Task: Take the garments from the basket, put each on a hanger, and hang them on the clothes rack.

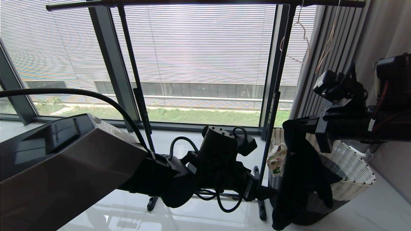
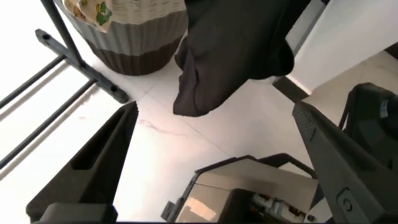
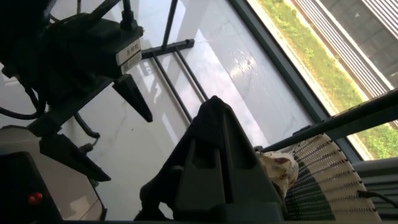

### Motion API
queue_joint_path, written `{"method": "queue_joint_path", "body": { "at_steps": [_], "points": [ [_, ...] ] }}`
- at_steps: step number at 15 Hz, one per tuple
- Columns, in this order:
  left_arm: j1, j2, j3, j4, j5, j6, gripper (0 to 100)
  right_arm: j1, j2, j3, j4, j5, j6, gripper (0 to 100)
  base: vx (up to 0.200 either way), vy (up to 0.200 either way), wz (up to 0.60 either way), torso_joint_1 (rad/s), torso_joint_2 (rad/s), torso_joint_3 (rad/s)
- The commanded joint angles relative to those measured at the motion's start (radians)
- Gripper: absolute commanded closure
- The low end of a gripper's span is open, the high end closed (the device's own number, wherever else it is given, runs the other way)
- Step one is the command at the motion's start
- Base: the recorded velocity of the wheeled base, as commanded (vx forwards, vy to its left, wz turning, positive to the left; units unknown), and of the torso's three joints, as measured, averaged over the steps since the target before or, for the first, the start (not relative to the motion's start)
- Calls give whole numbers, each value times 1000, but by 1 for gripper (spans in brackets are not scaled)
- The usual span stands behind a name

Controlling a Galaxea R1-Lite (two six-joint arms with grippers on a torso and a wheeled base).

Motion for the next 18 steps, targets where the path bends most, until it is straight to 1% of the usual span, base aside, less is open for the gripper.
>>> {"method": "queue_joint_path", "body": {
  "at_steps": [1, 2, 3, 4, 5, 6, 9, 10, 11, 13, 15, 18],
  "points": [
    [7, -16, -67, -24, -2, -18, 0, 2, 0, -1, 0, 0, -1, 100, 0, 0, 0, 0, 0, 0],
    [7, -5, -100, -38, 1, -41, 0, 4, -2, -1, 0, -1, -1, 100, 0, 0, 0, 0, 0, 0],
    [7, 6, -150, -46, 7, -109, 0, 7, -3, -1, 0, -1, -1, 100, 0, 0, 0, 0, 0, 0],
    [1, 23, -199, -47, 27, -161, 0, 12, -3, -4, 0, -1, -1, 100, 0, 0, 0, 0, 0, 0],
    [-10, 32, -222, -47, 54, -185, 0, 15, -3, -7, 2, -1, -1, 100, 0, 0, 0, 0, 0, 0],
    [-15, 36, -230, -47, 65, -193, 0, 16, -2, -9, 2, -3, -1, 100, 0, 0, 0, 0, 0, 0],
    [-30, 136, -290, -60, 168, -192, 0, 19, 0, -21, 2, -3, -1, 100, 0, 0, 0, 0, 0, 0],
    [-31, 185, -316, -80, 222, -189, 0, 19, -2, -23, 3, -3, -1, 100, 0, 0, 0, 0, 0, 0],
    [-31, 221, -333, -87, 257, -169, 0, 22, -3, -24, 5, -3, -1, 100, 0, 0, 0, 0, 0, 0],
    [-31, 268, -330, -86, 269, -121, 0, 24, -6, -29, 8, -3, -1, 100, 0, 0, 0, 0, 0, 0],
    [-31, 282, -327, -87, 287, -116, 0, 24, -8, -36, 8, -4, -1, 100, 0, 0, 0, 0, 0, 0],
    [-31, 276, -319, -87, 287, -116, 0, 24, -6, -33, 8, -3, -1, 100, 0, 0, 0, 0, 0, 0]
  ]
}}
